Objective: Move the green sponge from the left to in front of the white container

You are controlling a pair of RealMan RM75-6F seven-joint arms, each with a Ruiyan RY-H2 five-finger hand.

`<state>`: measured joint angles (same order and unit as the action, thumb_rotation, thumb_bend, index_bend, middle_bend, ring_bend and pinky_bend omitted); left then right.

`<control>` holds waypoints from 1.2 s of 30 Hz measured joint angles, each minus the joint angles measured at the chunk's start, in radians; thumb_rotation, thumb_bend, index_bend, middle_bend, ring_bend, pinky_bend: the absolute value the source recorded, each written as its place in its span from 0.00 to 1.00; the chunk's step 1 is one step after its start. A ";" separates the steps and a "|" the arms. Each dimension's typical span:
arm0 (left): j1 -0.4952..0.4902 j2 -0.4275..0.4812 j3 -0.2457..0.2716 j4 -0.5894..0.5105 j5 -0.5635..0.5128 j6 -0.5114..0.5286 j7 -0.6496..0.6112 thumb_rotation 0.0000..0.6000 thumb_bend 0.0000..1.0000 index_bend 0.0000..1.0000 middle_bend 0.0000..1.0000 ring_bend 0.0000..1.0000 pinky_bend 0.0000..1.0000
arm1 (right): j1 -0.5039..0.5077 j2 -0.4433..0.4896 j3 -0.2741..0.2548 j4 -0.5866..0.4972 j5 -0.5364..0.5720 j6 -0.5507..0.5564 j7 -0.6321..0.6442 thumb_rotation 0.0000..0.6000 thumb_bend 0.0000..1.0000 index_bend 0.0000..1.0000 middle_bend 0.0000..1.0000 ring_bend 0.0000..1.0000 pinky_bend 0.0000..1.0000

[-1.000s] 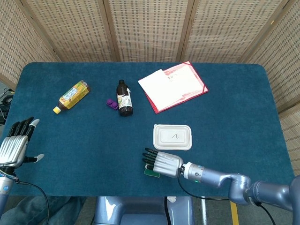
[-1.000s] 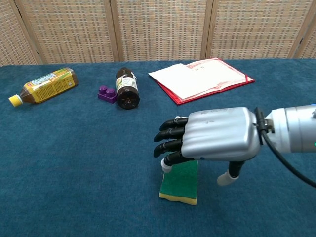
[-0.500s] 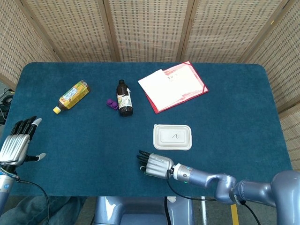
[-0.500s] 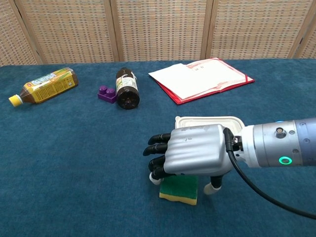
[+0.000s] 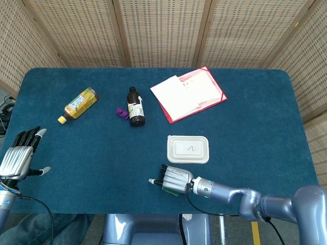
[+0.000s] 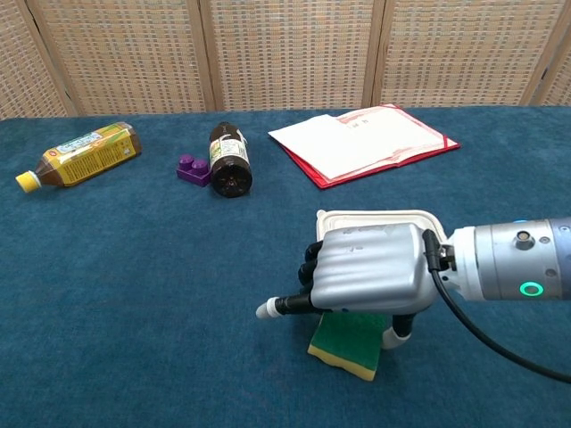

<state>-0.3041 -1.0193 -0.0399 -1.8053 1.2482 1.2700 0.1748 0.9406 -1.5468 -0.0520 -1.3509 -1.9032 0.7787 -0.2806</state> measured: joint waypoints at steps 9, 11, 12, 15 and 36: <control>0.003 -0.001 -0.006 -0.001 0.002 -0.009 0.003 1.00 0.05 0.00 0.00 0.00 0.00 | 0.007 0.001 -0.036 0.034 -0.042 0.081 0.022 1.00 0.11 0.61 0.50 0.37 0.38; 0.004 0.000 -0.007 -0.002 0.003 -0.011 0.001 1.00 0.06 0.00 0.00 0.00 0.00 | 0.009 0.008 -0.041 0.036 -0.051 0.095 0.020 1.00 0.11 0.61 0.50 0.37 0.38; 0.004 0.000 -0.007 -0.002 0.004 -0.011 0.000 1.00 0.06 0.00 0.00 0.00 0.00 | 0.009 0.012 -0.043 0.037 -0.053 0.099 0.019 1.00 0.11 0.61 0.50 0.37 0.38; 0.006 0.001 -0.008 -0.003 0.007 -0.013 -0.001 1.00 0.05 0.00 0.00 0.00 0.00 | 0.011 0.033 -0.055 0.037 -0.068 0.115 0.014 1.00 0.11 0.61 0.50 0.36 0.38; 0.011 -0.008 -0.011 -0.014 0.022 -0.018 0.028 1.00 0.06 0.00 0.00 0.00 0.00 | 0.050 0.113 -0.183 0.105 -0.213 0.165 -0.011 1.00 0.11 0.59 0.49 0.34 0.38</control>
<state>-0.2935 -1.0277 -0.0514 -1.8192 1.2704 1.2517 0.2026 0.9904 -1.4341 -0.2354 -1.2455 -2.1164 0.9436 -0.2921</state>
